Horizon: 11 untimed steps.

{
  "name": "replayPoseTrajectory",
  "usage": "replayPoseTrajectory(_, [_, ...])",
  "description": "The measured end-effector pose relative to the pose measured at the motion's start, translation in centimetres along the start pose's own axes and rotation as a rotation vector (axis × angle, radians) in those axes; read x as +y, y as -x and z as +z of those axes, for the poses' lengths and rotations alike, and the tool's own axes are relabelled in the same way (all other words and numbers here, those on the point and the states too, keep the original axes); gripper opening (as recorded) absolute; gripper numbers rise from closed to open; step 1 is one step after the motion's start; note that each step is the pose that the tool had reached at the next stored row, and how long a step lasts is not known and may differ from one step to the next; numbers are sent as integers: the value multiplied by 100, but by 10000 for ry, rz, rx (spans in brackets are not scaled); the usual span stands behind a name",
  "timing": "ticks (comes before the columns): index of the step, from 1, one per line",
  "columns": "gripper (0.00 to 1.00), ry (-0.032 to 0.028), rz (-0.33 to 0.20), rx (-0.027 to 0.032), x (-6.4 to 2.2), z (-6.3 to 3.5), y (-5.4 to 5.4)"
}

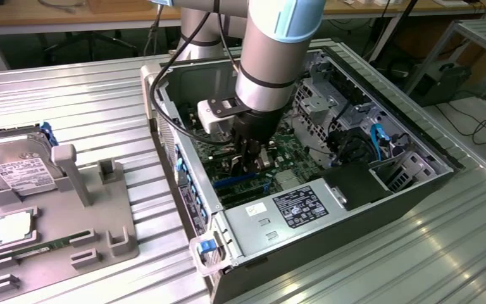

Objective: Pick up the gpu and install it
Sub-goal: 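Insert the gpu into the slot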

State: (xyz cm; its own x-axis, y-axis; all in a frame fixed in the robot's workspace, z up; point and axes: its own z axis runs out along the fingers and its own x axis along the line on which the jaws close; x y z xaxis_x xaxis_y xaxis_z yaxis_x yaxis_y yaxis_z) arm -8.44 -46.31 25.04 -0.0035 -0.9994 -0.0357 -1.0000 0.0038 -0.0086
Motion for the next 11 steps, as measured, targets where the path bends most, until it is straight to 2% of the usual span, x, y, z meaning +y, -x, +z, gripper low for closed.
replayPoseTrajectory(11, [27,6,-1,-1,-2,20,5])
